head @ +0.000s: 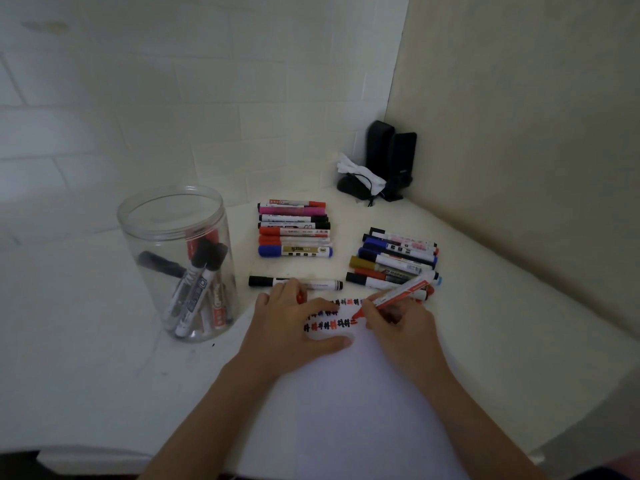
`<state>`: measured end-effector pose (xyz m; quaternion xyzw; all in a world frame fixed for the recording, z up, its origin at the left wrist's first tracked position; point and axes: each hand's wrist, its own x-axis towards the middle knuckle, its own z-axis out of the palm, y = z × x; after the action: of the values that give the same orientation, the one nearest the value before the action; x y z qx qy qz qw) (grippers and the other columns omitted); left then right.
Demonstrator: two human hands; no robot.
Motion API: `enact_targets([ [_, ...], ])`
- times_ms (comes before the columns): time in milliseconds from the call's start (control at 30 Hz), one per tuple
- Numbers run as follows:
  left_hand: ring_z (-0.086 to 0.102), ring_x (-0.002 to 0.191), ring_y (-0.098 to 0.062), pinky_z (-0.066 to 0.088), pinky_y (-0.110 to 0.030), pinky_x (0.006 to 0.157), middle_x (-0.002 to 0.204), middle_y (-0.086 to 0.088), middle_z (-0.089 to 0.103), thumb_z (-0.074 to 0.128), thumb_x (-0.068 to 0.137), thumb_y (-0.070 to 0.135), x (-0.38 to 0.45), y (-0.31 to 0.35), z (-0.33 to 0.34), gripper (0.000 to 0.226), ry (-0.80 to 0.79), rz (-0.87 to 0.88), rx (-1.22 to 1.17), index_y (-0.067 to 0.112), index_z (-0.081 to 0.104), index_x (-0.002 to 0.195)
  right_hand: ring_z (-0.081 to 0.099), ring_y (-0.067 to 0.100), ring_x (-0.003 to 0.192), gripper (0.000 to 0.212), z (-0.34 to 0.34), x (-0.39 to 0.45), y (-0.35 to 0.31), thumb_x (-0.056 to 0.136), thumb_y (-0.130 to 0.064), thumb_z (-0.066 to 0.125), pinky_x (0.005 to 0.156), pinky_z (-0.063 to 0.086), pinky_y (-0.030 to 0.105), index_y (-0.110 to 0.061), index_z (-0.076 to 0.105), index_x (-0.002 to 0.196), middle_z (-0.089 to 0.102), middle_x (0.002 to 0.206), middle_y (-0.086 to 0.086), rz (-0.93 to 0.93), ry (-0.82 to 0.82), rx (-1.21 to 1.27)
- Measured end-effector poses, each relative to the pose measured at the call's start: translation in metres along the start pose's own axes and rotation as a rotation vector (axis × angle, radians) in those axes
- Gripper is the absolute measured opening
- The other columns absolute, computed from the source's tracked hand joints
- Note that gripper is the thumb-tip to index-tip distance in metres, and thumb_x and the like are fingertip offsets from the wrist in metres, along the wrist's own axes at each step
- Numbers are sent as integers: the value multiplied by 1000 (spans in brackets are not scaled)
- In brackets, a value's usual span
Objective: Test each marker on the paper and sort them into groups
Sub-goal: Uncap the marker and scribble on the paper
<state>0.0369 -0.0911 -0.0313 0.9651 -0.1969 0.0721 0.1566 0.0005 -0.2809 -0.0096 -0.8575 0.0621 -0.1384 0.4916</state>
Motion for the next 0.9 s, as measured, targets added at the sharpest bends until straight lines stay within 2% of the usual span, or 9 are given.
enact_targets([
  [133, 34, 109, -9, 24, -29, 90, 112, 12, 36, 33, 63, 91, 0, 1, -1, 74, -1, 10, -4, 52, 47, 125, 66, 4, 68, 23, 1, -1, 0, 89, -25, 68, 57, 49, 10, -29, 64, 66, 69, 66, -9, 7, 0, -1],
  [267, 33, 110, -9, 27, -31, 93, 112, 12, 35, 29, 61, 93, 0, 1, -1, 77, -8, 6, -4, 53, 46, 125, 64, -6, 67, 24, 1, 2, 2, 89, -26, 67, 59, 46, 7, -31, 63, 66, 68, 66, -14, -2, 27, -5],
  [467, 34, 108, -8, 29, -32, 94, 111, 12, 35, 27, 63, 90, -1, 1, -3, 76, -13, 23, 1, 52, 47, 126, 65, 11, 63, 22, 2, 2, 5, 88, -25, 67, 61, 51, 18, -13, 67, 70, 69, 66, 1, 49, 39, 6],
  [533, 34, 110, -8, 29, -31, 97, 114, 12, 36, 34, 79, 76, 0, 1, -3, 59, -12, 38, -50, 49, 43, 130, 59, 7, 54, 25, 1, 5, 5, 88, -25, 66, 54, 46, 13, -12, 66, 67, 67, 62, 0, 81, 83, 63],
  [567, 35, 111, -7, 30, -31, 99, 115, 13, 38, 37, 89, 60, 1, 1, -2, 47, 5, 37, -121, 45, 41, 133, 55, 7, 51, 26, 1, 6, 5, 89, -25, 66, 51, 43, 13, -11, 66, 67, 64, 59, -1, 101, 102, 105],
  [667, 50, 101, -10, 43, -21, 89, 111, 8, 51, 36, 100, 19, 5, 3, -7, 37, 72, -105, -512, 27, 44, 136, 45, 9, 49, 25, -1, 7, 3, 89, -24, 67, 52, 38, 26, -5, 66, 73, 55, 54, -2, 143, 113, 204],
  [767, 59, 85, -7, 50, -13, 71, 109, 10, 57, 38, 101, 11, -5, 9, -17, 38, 46, -133, -678, 27, 33, 135, 49, 7, 53, 12, -3, 8, -1, 88, -23, 67, 53, 39, 22, -12, 65, 82, 60, 61, -4, 173, 105, 228],
  [833, 61, 90, 2, 49, -10, 78, 107, 18, 60, 43, 100, 13, -17, 13, -16, 39, 43, -110, -682, 30, 28, 131, 53, 10, 59, 7, -4, 9, -5, 89, -22, 67, 56, 42, 23, -16, 65, 87, 64, 67, -2, 202, 74, 256],
  [900, 58, 96, 11, 45, -6, 86, 105, 22, 63, 52, 97, 19, -23, 14, -13, 32, 71, -108, -698, 31, 37, 123, 56, 12, 62, 4, -5, 9, -9, 89, -20, 67, 57, 45, 25, -16, 67, 90, 66, 69, -1, 215, 37, 294],
])
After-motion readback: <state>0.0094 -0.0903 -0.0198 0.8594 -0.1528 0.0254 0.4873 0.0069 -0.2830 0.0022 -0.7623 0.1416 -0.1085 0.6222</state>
